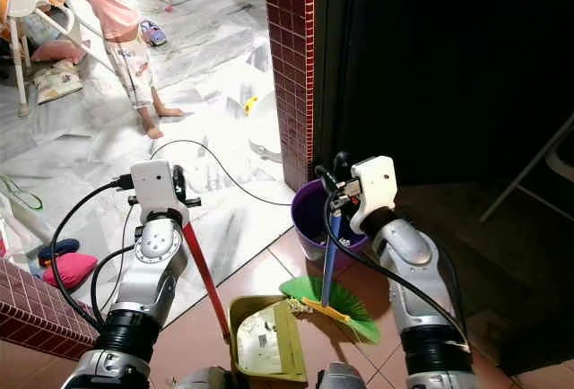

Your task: Sweep floor

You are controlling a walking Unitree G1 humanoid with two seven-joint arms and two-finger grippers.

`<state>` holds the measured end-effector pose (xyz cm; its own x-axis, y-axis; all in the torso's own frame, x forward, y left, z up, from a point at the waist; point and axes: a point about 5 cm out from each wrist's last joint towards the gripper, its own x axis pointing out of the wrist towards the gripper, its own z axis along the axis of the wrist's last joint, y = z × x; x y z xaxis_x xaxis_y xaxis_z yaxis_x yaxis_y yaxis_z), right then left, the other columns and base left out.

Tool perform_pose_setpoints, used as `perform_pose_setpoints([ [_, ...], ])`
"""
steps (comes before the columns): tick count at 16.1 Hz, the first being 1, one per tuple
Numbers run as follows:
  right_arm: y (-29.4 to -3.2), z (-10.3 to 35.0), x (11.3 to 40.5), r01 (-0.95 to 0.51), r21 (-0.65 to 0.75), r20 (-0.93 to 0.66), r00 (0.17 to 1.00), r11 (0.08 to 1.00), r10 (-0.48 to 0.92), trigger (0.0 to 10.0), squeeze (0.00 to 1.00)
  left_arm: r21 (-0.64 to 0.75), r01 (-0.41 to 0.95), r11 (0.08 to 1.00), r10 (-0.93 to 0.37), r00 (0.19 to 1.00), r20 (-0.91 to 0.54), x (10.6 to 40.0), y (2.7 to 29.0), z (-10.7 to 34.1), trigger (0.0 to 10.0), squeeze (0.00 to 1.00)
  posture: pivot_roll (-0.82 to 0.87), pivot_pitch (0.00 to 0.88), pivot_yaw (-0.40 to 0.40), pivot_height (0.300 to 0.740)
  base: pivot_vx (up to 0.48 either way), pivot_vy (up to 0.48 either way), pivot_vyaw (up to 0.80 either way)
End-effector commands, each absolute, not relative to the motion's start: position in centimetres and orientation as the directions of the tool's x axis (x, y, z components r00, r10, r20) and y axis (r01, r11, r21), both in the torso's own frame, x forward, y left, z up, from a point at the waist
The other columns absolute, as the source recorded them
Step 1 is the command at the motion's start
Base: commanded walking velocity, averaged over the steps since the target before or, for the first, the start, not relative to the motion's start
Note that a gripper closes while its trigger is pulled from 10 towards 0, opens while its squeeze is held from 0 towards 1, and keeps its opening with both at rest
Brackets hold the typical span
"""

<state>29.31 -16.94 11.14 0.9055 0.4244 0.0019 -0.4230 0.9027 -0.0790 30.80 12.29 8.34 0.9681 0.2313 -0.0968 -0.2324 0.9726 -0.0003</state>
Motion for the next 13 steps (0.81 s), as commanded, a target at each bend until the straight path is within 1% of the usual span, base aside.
perform_pose_setpoints([
  [1,-17.0,11.6,29.6,-0.4,-0.096,0.026,0.914,0.911,0.404,10.0,0.0,0.053,-0.271,0.961,0.274,0.96,-0.061,31.2,13.3,9.0,10.0,0.0,-0.17,0.0,0.106,0.74,0.0,0.0,0.0],
  [4,-17.4,11.3,29.4,-0.338,-0.157,0.019,0.938,0.928,0.345,10.0,0.0,0.082,-0.348,0.934,0.35,0.937,-0.013,31.2,14.6,9.6,10.0,0.0,-0.17,0.0,0.099,0.74,0.0,0.0,0.0],
  [7,-16.7,11.0,29.0,-0.335,-0.159,0.031,0.938,0.928,0.344,10.0,0.0,0.096,-0.362,0.927,0.365,0.931,-0.014,31.2,14.8,9.5,10.0,0.0,-0.17,0.0,0.098,0.74,0.0,0.0,0.0],
  [11,-15.2,10.2,28.5,-0.368,-0.124,0.016,0.928,0.922,0.372,10.0,0.0,0.096,-0.361,0.928,0.365,0.931,-0.028,31.1,14.3,9.1,10.0,0.0,-0.17,0.0,0.098,0.74,0.0,0.0,0.0],
  [13,-14.4,10.1,28.2,-0.427,-0.035,0.012,0.904,0.904,0.427,10.0,0.0,0.1,-0.377,0.921,0.382,0.923,-0.039,31.2,14.2,8.9,10.0,0.0,-0.17,0.0,0.096,0.74,0.0,0.0,0.0],
])
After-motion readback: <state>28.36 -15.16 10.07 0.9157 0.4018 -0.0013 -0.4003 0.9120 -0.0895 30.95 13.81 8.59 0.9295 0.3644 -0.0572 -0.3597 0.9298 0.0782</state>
